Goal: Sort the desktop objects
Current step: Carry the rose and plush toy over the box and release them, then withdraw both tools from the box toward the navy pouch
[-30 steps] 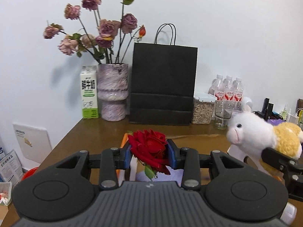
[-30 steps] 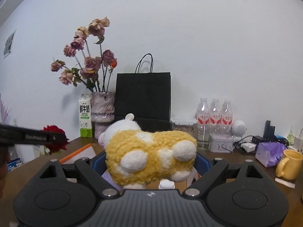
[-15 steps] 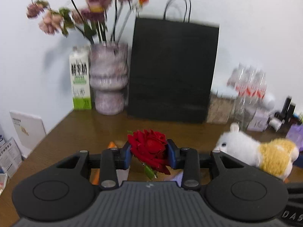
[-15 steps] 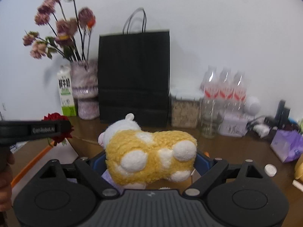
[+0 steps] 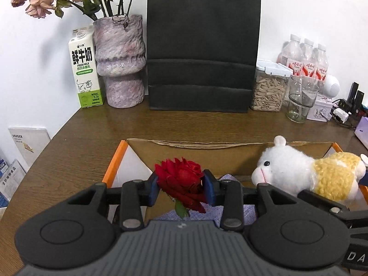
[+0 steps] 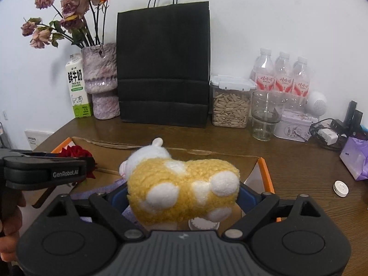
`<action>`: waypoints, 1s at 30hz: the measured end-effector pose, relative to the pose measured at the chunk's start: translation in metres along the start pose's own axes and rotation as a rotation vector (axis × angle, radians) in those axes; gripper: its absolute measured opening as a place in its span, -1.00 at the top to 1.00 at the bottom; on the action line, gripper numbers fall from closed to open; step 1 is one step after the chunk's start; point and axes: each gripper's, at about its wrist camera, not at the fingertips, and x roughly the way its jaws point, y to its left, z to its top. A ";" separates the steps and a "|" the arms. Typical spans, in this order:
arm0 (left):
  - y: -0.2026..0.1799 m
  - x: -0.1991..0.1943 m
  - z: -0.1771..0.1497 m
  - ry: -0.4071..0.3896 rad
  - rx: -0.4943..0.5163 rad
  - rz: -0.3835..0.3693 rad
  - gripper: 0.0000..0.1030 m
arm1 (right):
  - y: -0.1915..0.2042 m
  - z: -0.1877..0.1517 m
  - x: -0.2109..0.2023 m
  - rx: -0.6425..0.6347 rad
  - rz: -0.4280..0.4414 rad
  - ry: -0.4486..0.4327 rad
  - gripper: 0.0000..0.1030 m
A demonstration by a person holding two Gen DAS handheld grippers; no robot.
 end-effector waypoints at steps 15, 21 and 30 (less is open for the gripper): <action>-0.010 -0.020 0.006 -0.084 0.067 0.058 -1.00 | -0.015 0.004 -0.001 0.099 -0.012 0.023 -1.00; -0.011 -0.020 0.006 -0.082 0.065 0.059 -1.00 | -0.014 0.005 -0.003 0.094 -0.009 0.020 -1.00; -0.007 -0.030 0.008 -0.113 0.043 0.057 -1.00 | -0.013 0.008 -0.012 0.094 -0.005 -0.006 -1.00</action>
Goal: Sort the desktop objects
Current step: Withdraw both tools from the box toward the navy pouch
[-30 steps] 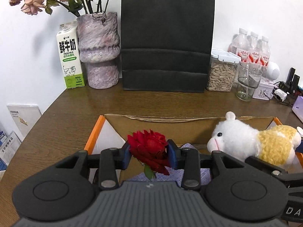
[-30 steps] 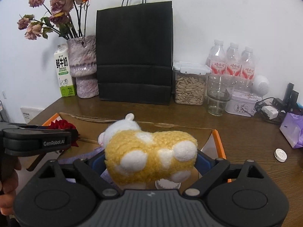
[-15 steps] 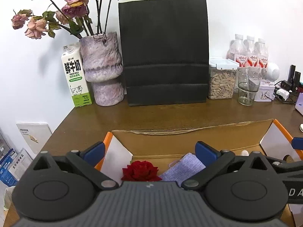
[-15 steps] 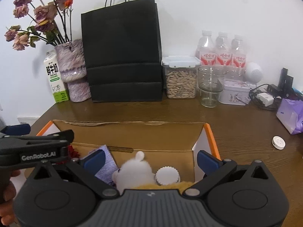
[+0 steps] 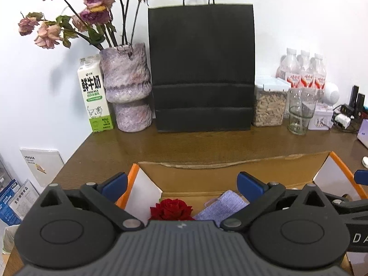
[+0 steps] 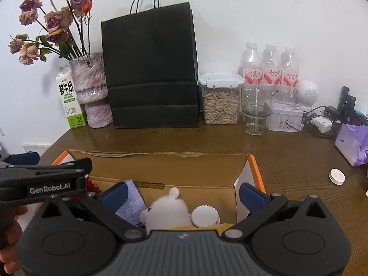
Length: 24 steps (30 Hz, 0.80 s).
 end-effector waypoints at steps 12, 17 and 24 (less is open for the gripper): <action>0.010 -0.068 0.006 -0.164 -0.025 -0.023 -1.00 | 0.012 0.002 -0.051 -0.042 0.011 -0.110 -1.00; 0.012 -0.097 0.003 -0.195 -0.018 -0.022 -1.00 | 0.015 -0.001 -0.083 -0.060 0.025 -0.152 -1.00; 0.017 -0.134 -0.011 -0.209 -0.017 -0.030 -1.00 | 0.017 -0.018 -0.128 -0.079 0.038 -0.198 -1.00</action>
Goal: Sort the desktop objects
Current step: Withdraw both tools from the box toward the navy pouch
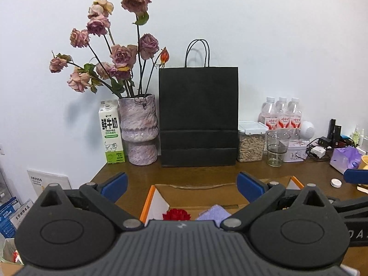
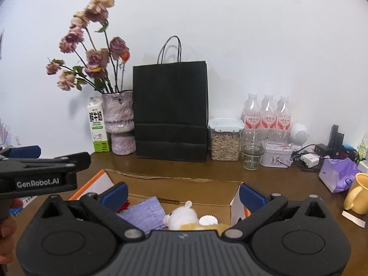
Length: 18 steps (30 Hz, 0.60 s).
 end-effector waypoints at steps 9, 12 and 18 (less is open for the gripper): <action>0.012 -0.050 -0.026 -0.001 -0.025 0.016 -1.00 | 0.000 -0.034 -0.055 -0.042 0.005 -0.016 -1.00; 0.016 -0.064 -0.037 0.004 -0.021 0.017 -1.00 | -0.003 -0.048 -0.070 -0.058 0.001 -0.013 -1.00; 0.025 -0.083 -0.068 0.043 -0.020 0.032 -1.00 | -0.005 -0.079 -0.091 -0.066 0.004 0.010 -1.00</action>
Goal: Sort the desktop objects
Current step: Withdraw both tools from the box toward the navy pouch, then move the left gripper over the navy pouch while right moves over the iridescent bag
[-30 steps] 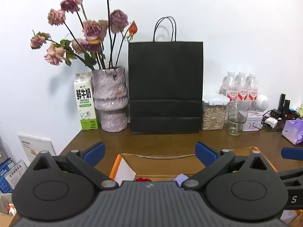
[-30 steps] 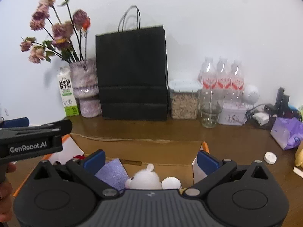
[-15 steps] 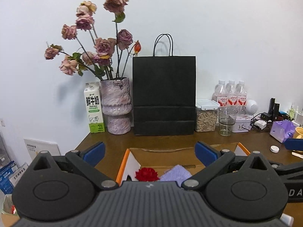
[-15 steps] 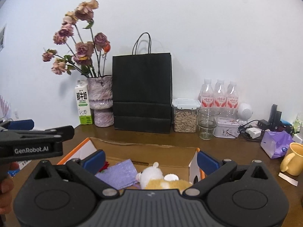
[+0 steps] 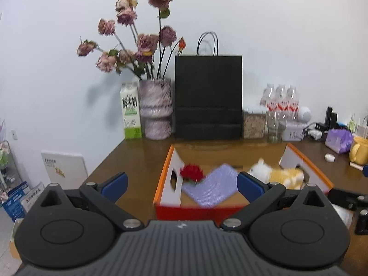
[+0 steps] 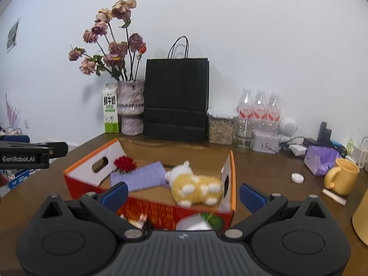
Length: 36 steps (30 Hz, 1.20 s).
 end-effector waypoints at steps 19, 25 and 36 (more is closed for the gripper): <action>0.025 -0.028 -0.091 0.127 -0.065 -0.005 -1.00 | 0.014 -0.097 -0.040 -0.028 -0.010 0.012 -1.00; 0.023 -0.022 -0.093 0.150 -0.070 -0.011 -1.00 | 0.016 -0.098 -0.031 -0.025 0.004 0.031 -0.97; 0.016 -0.006 -0.088 0.161 -0.060 -0.034 -1.00 | 0.019 -0.096 -0.009 -0.025 0.040 0.058 -0.80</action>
